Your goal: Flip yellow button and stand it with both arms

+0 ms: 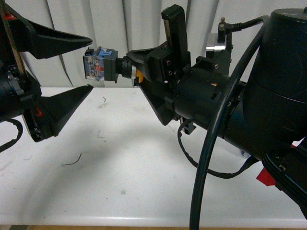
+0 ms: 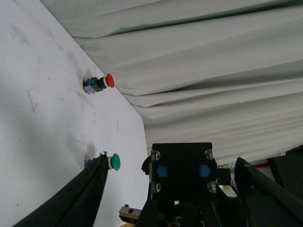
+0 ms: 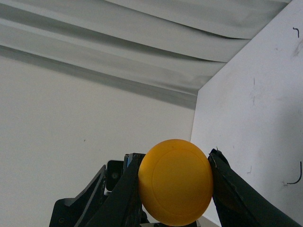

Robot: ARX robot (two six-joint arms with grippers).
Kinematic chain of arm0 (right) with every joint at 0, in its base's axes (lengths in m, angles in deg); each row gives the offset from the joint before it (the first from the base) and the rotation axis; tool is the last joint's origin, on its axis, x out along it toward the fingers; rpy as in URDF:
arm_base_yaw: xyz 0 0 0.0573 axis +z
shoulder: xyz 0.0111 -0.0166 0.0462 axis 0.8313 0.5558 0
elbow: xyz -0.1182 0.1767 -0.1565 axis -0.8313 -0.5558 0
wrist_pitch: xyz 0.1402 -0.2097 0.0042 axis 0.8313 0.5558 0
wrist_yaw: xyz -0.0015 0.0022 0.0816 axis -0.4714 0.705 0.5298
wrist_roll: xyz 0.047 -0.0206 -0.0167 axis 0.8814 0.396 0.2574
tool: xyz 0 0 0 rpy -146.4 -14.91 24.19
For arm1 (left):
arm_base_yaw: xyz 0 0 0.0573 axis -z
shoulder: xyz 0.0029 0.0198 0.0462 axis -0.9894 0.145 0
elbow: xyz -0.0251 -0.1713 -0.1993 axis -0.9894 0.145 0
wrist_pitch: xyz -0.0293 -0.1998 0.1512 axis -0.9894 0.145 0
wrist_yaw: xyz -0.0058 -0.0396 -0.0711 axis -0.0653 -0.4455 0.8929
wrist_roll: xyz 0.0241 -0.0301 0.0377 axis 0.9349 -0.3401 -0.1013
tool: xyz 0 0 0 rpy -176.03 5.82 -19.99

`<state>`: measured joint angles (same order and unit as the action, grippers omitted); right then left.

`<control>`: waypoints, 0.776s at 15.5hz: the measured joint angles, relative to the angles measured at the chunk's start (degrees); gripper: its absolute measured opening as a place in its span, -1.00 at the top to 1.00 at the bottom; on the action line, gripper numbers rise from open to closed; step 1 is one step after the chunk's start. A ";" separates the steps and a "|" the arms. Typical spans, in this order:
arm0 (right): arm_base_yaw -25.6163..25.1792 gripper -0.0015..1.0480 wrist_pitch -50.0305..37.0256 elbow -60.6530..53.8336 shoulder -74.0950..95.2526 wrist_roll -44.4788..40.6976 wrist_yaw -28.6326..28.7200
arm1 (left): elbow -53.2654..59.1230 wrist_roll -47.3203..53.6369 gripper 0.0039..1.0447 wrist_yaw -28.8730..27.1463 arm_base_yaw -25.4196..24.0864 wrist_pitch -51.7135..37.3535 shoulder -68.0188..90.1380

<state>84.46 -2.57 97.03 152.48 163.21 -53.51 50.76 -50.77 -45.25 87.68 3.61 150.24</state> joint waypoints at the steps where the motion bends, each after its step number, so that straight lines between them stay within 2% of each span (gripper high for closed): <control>1: -0.20 0.30 0.00 0.02 0.00 0.00 0.00 | 0.02 0.00 -0.64 0.02 -0.02 0.00 0.00; 5: -0.59 0.30 -0.02 0.11 -0.04 0.02 0.00 | 0.35 0.11 -0.92 0.13 -0.63 0.07 -0.46; 6: -0.57 0.30 0.00 0.20 -0.04 0.02 -0.02 | 0.76 0.11 -0.86 0.44 -1.31 0.04 -1.29; 9: -1.31 0.30 -0.04 0.37 -0.46 0.11 0.04 | 2.69 1.55 -0.88 1.40 -3.93 0.11 -5.44; 12: -2.05 0.30 -0.02 0.85 -1.11 0.17 0.04 | 7.80 10.62 -0.88 1.92 -7.23 0.17 -17.42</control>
<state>82.41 -2.59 97.88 151.37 163.39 -53.46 58.56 -40.15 -43.32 80.45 3.79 132.82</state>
